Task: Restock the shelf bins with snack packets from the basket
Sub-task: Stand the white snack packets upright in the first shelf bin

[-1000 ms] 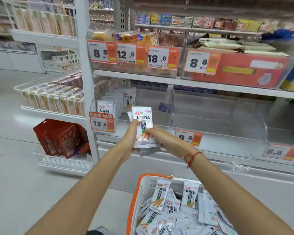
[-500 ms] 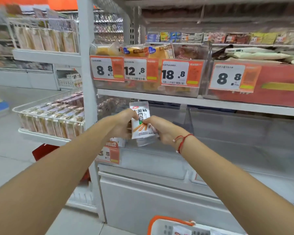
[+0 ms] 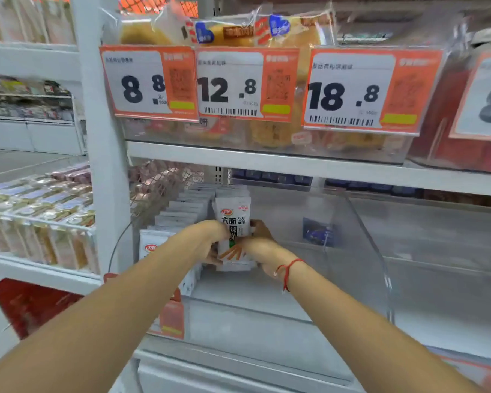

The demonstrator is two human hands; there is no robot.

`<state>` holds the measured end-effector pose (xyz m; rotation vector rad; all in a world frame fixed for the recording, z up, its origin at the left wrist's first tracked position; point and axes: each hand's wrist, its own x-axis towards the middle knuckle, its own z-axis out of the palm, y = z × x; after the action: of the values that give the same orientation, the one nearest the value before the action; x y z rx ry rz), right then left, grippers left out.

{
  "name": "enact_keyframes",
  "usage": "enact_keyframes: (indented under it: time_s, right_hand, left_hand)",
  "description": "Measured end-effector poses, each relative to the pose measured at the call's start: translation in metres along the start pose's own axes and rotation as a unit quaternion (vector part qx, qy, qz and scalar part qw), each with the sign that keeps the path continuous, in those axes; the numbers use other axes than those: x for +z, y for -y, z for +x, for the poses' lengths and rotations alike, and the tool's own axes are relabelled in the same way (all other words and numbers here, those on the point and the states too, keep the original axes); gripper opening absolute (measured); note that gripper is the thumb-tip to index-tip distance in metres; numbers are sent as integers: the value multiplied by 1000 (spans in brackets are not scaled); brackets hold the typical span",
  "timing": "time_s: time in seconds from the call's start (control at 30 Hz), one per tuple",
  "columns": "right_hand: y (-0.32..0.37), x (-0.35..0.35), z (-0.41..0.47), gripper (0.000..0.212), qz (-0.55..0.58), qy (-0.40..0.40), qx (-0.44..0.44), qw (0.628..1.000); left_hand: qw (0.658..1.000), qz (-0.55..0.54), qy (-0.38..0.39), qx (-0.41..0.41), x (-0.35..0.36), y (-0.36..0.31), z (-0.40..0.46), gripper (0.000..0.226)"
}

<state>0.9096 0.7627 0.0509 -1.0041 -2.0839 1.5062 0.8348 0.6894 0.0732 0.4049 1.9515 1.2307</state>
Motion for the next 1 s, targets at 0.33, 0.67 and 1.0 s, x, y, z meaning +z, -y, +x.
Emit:
enact_keyframes:
  time_s: [0.33,0.67,1.0]
  right_hand:
    - [-13,17,56,43,-34,-42,-26,998]
    - [-25,7,50,53,-106,-41,-64,991]
    - [-25,14,49,48,-163,17,-68,984]
  left_hand:
    - [997,-49,-35,44,6,-14,24,20]
    - [861,469,-81,180,1,-27,-22,7]
    - [600,733,-225,231,-13,-17,23,100]
